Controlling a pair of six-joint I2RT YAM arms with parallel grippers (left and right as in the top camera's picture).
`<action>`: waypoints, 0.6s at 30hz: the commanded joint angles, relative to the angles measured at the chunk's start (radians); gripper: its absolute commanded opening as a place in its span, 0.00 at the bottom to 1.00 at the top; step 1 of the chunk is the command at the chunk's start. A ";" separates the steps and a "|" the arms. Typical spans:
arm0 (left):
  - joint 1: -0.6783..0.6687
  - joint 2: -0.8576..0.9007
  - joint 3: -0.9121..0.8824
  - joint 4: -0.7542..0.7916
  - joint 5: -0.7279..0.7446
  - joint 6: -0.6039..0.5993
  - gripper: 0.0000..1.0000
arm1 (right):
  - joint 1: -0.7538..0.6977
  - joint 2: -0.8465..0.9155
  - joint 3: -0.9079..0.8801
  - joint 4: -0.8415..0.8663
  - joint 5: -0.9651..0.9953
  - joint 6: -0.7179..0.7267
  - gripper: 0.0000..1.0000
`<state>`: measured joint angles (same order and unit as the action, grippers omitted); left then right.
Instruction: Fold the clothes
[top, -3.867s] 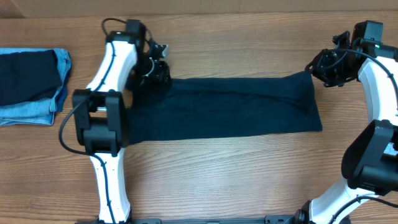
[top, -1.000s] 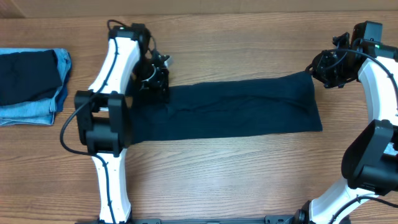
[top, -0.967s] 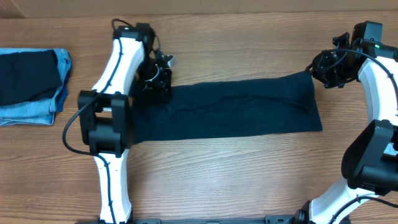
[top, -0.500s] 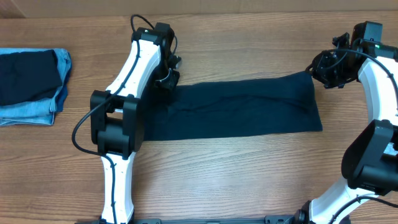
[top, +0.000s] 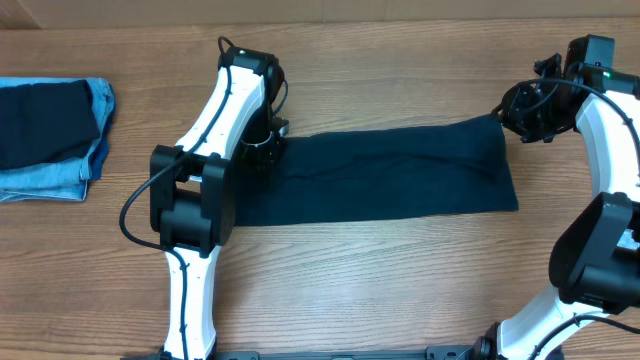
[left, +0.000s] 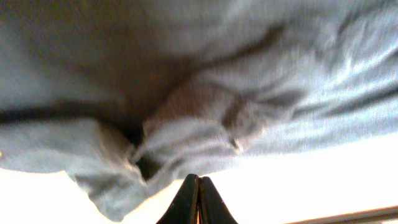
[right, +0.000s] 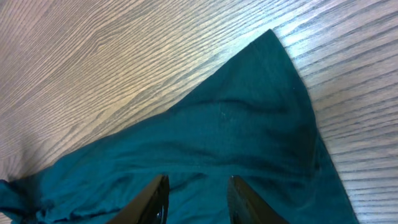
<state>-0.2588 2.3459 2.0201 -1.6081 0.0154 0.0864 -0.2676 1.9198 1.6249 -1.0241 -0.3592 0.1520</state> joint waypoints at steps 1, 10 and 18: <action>-0.005 -0.012 -0.004 -0.045 0.011 -0.024 0.04 | -0.001 -0.010 0.013 0.000 0.002 -0.003 0.35; 0.014 -0.372 -0.044 -0.060 -0.047 -0.031 0.10 | -0.001 -0.010 0.013 -0.023 0.002 -0.003 0.34; 0.107 -0.539 -0.311 0.379 0.011 -0.083 0.43 | -0.001 -0.010 0.013 -0.023 0.002 -0.003 0.35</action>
<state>-0.2153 1.7599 1.8378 -1.3331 -0.0185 0.0475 -0.2676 1.9198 1.6249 -1.0481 -0.3592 0.1528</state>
